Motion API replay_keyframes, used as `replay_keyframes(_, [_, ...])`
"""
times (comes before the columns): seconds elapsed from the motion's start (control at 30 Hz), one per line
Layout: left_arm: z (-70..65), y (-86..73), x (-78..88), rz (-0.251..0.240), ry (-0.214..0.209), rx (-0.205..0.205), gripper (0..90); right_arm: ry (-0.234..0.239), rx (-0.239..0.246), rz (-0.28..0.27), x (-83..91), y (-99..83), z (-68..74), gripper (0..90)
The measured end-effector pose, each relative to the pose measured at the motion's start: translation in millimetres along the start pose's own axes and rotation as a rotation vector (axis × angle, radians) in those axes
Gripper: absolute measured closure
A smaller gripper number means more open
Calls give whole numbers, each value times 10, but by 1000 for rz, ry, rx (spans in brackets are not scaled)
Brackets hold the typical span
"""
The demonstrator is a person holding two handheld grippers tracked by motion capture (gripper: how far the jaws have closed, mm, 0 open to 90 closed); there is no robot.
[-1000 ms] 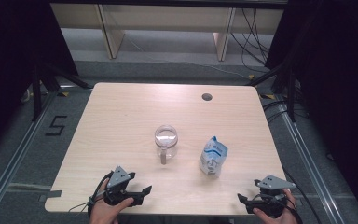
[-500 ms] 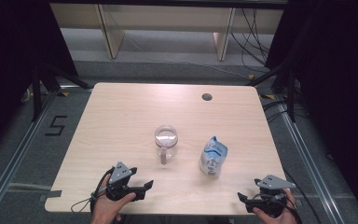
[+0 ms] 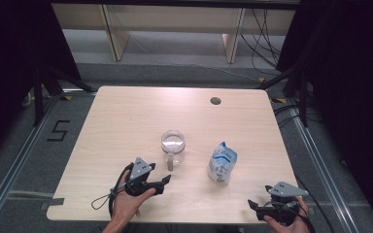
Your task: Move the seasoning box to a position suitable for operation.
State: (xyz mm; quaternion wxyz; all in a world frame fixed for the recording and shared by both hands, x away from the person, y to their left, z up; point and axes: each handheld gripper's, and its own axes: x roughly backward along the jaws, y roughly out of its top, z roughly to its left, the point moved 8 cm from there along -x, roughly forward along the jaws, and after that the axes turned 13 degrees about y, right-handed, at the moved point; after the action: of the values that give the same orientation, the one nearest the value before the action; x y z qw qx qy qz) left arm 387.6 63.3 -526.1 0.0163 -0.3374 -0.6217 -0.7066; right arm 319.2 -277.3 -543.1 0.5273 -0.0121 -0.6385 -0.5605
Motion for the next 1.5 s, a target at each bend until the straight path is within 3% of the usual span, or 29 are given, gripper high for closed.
replay_keyframes(0.07, [-11,47,-85,1,33,-8,322,4,3,20,-7,-8,-24,183])
replay_keyframes(0.13, [-16,64,-125,-5,33,0,333,14,5,19,-10,-8,-15,184])
replay_keyframes(0.17, [-15,69,-145,3,39,-4,358,31,47,5,-19,9,-18,187])
replay_keyframes(0.27, [-11,88,-208,4,67,-21,383,33,50,4,-19,12,-18,188])
replay_keyframes(0.33, [-22,102,-241,9,78,-19,390,2,21,-4,-18,3,-1,188])
replay_keyframes(0.4, [-16,117,-263,4,102,-32,426,-7,63,-3,-11,25,-34,191])
replay_keyframes(0.47, [-12,136,-291,-8,111,-13,443,-5,55,-3,-12,24,-23,194])
replay_keyframes(0.5, [4,140,-291,-6,121,-24,453,-3,56,2,-10,22,-22,195])
replay_keyframes(0.53, [7,142,-297,-7,122,-26,459,15,45,7,-20,16,-7,194])
replay_keyframes(0.83, [-1,168,-288,-41,135,-45,576,0,79,-5,-20,29,-31,196])
replay_keyframes(1.07, [191,162,-217,-43,158,-31,645,7,44,2,-16,20,-10,196])
replay_keyframes(1.17, [279,165,-206,-38,175,-21,654,4,64,-6,-23,35,-19,197])
replay_keyframes(1.3, [263,177,-243,-25,169,-58,638,4,81,2,-32,32,-27,198])
replay_keyframes(1.37, [225,182,-278,-18,155,-59,638,12,62,0,-37,37,-8,199])
replay_keyframes(1.4, [230,184,-292,-16,160,-79,641,9,54,-1,-38,35,1,199])
replay_keyframes(1.5, [256,193,-313,-20,165,-81,707,15,57,4,-39,33,4,201])
